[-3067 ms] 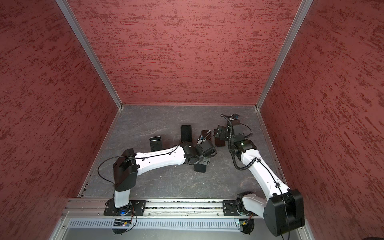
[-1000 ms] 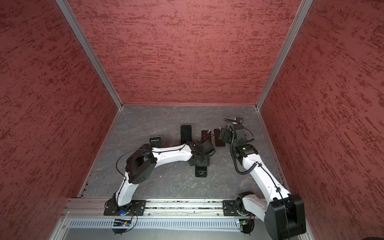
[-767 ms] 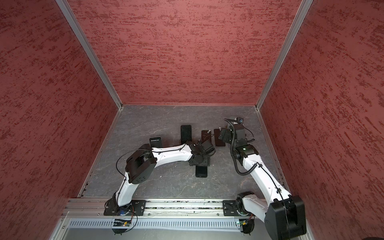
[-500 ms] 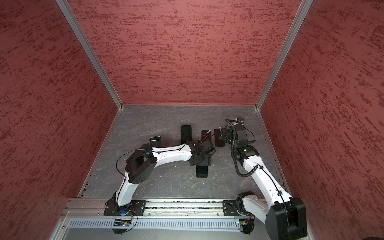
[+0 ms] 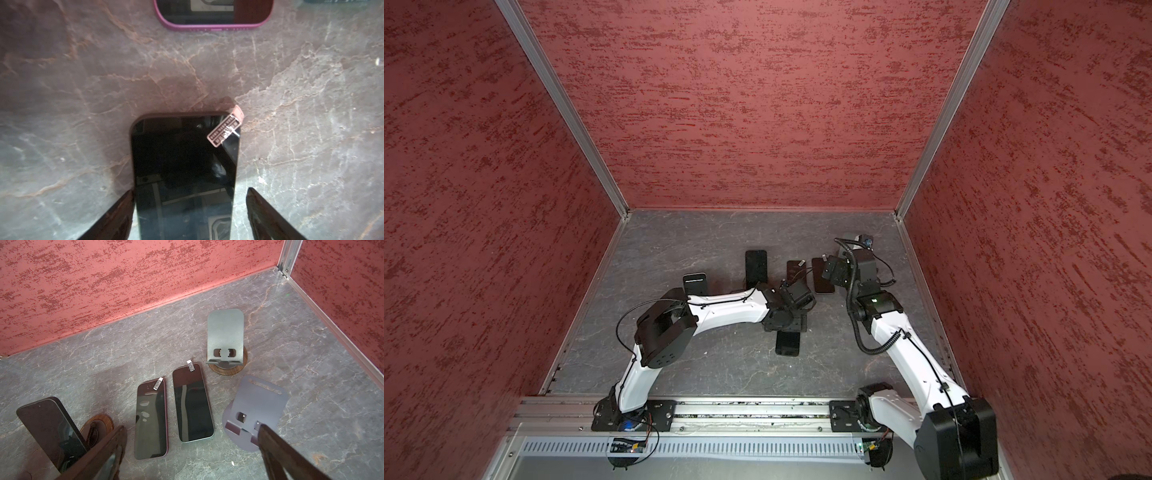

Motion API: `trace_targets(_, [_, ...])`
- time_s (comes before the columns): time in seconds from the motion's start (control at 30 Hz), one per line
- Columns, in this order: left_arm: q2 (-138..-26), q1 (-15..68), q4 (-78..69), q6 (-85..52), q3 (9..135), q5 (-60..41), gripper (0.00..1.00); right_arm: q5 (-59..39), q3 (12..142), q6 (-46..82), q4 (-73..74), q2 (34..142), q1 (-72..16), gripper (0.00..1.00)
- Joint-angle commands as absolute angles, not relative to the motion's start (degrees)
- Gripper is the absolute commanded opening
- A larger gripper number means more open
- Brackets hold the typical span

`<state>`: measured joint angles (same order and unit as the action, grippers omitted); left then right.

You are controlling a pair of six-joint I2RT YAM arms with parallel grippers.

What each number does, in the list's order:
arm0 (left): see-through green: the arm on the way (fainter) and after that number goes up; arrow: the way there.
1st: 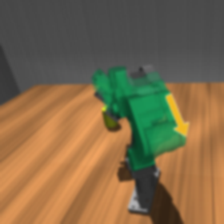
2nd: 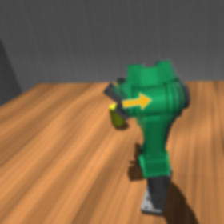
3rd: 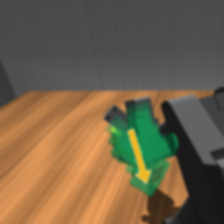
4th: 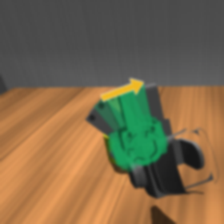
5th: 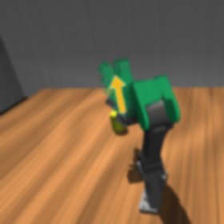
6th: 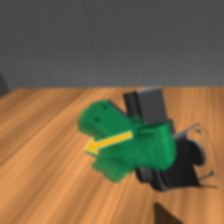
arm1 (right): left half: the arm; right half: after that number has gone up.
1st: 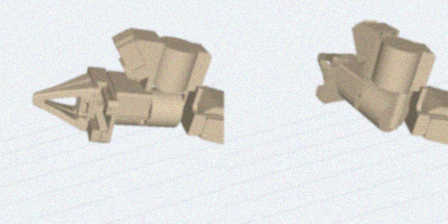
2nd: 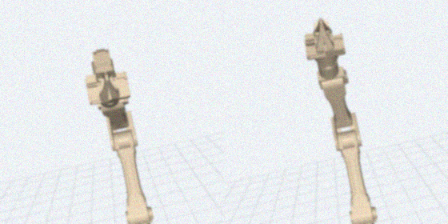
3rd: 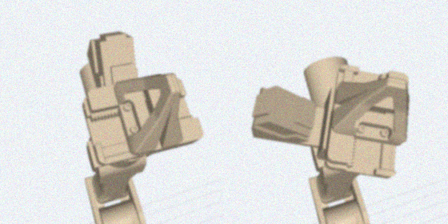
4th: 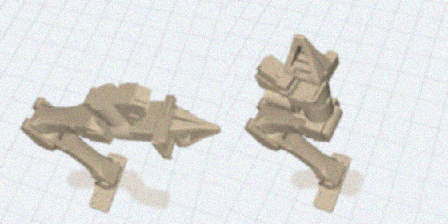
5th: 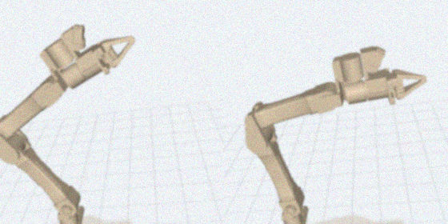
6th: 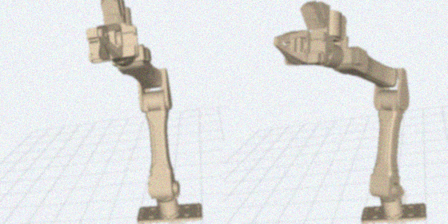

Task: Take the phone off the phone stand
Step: 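Lower the black phone flat onto the table and open the left gripper, then move the left gripper back toward the emptied grey-plated stand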

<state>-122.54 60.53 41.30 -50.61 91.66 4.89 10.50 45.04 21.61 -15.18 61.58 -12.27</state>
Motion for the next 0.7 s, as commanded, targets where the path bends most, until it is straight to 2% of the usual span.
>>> trace_targets(0.0, [-121.02,60.46,44.31,-49.62,90.09,9.1,0.84,9.72,44.28,21.45,-13.81,61.04,-11.99,0.99])
trace_targets(0.67, [-109.9,63.46,52.97,-50.58,89.66,29.08,0.84,10.2,44.39,21.88,-13.71,61.83,-11.87,0.99])
